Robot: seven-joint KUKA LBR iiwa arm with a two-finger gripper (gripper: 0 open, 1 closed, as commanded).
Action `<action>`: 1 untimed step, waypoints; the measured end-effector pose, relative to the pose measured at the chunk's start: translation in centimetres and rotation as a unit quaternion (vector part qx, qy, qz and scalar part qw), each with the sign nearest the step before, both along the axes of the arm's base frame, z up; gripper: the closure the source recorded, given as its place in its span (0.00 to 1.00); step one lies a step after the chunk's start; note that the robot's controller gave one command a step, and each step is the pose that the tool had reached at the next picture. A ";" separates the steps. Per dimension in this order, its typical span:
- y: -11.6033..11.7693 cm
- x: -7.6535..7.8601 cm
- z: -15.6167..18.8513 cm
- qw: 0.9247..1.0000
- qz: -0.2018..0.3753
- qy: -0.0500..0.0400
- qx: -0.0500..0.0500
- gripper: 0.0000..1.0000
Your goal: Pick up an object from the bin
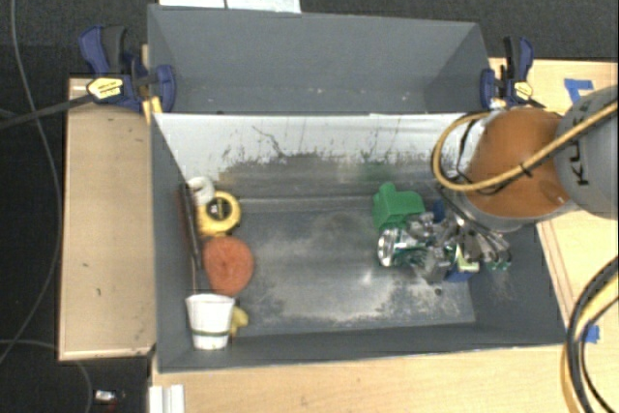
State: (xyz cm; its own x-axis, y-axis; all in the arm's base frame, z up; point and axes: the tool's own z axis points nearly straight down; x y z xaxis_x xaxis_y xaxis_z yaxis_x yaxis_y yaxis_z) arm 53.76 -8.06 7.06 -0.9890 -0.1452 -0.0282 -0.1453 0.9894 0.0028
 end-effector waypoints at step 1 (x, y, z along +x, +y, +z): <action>0.5 0.6 6.1 1.000 0.012 0.002 0.000 1.00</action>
Offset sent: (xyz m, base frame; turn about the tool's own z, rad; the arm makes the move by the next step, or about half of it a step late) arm -0.0127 0.0196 0.1743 -0.1205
